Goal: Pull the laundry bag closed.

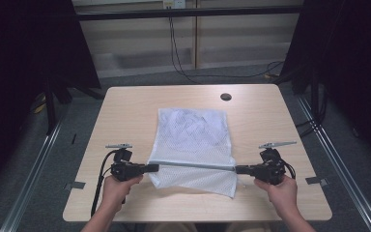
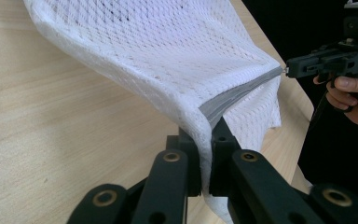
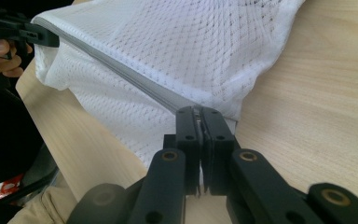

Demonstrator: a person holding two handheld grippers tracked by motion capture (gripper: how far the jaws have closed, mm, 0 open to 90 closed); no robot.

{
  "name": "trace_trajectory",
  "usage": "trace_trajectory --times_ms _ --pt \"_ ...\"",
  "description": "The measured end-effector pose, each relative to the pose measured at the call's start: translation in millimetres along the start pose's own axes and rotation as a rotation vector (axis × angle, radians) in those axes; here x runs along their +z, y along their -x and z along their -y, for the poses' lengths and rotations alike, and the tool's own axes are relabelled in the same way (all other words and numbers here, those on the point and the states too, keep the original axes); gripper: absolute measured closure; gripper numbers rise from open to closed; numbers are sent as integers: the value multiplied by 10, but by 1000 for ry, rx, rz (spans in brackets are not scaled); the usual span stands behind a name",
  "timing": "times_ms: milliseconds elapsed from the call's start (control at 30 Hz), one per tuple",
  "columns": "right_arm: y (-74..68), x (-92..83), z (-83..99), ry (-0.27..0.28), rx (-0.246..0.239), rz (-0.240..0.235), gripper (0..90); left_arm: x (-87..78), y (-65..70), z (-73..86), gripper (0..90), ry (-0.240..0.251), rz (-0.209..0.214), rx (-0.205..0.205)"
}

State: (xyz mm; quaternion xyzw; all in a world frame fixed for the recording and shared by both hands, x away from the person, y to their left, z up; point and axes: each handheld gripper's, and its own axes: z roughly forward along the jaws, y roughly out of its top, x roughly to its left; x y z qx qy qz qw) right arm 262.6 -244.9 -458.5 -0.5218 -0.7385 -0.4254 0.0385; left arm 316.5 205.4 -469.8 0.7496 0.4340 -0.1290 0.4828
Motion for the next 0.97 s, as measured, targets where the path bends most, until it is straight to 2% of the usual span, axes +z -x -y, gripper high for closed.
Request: trace_trajectory --times_ms 67,100,133,167,233,300,333,400,433,467,500,567,600,667,700,733,800,900,967 --pt "-5 -8 11 -15 -21 32 869 0 6 -7 790 -19 20 8" --pt "-5 -8 11 -15 -21 32 869 -9 12 -9 790 -16 8 14" --pt "14 -16 21 -17 -18 27 868 -15 12 -13 687 -16 -12 18" --pt "33 -25 28 -19 -13 18 868 -21 7 -21 558 -37 -24 11" --pt "43 -57 37 -9 -16 38 866 -31 11 -20 468 -52 -39 32" --pt "55 -81 38 2 -15 37 859 -35 28 -22 347 -77 -55 55" --pt "52 -93 39 8 -18 43 830 -48 44 -22 295 -84 -73 83" --pt "36 -103 35 28 -28 61 666 -72 72 -27 237 -92 -95 121" --pt "27 -108 31 39 -39 80 605 -79 85 -25 218 -80 -91 128" --pt "24 -122 22 58 -55 93 532 -94 94 -30 202 -83 -110 152" --pt "24 -122 22 58 -55 93 532 -103 102 -35 202 -85 -129 167" --pt "28 -133 11 79 -66 97 423 -113 108 -41 185 -72 -148 179" --pt "36 -147 2 90 -66 122 369 -113 110 -42 169 -68 -163 183" --pt "47 -154 1 94 -69 133 343 -117 98 -47 164 -71 -190 206" --pt "87 -166 0 106 -85 165 276 -114 91 -46 151 -69 -206 209" --pt "87 -166 0 106 -85 165 276 -111 85 -47 151 -74 -214 212" --pt "155 -180 -2 122 -90 207 206 -109 77 -49 135 -72 -233 222" --pt "187 -193 -2 126 -93 223 192 -112 69 -52 128 -80 -268 245" --pt "219 -187 -1 119 -100 251 167 -102 58 -51 125 -78 -285 250"
